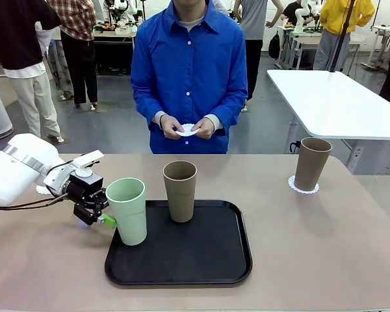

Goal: Place coasters on the table and set cups on them.
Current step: Take one Reusable plastic cup from the Flat Tray and place it on a coaster set by the human.

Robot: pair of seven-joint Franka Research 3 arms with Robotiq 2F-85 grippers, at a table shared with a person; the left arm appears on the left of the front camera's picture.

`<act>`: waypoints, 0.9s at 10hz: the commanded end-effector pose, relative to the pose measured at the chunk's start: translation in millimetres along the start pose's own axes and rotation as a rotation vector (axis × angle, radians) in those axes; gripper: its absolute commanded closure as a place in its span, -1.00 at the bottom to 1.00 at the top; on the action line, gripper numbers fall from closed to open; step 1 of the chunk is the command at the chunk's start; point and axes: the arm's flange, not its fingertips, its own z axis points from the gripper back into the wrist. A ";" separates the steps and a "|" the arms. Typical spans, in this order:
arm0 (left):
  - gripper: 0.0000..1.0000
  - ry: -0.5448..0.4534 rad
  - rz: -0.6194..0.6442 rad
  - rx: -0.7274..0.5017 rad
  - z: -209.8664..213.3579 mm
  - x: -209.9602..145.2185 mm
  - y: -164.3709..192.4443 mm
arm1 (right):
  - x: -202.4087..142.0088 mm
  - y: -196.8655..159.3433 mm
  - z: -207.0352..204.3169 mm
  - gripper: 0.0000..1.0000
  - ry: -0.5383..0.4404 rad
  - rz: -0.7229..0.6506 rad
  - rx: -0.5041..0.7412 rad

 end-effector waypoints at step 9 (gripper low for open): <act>-1.00 0.020 -0.029 -0.101 -22.3 3.5 8.4 | -2.0 0.8 0.0 -1.00 0.004 -0.010 0.004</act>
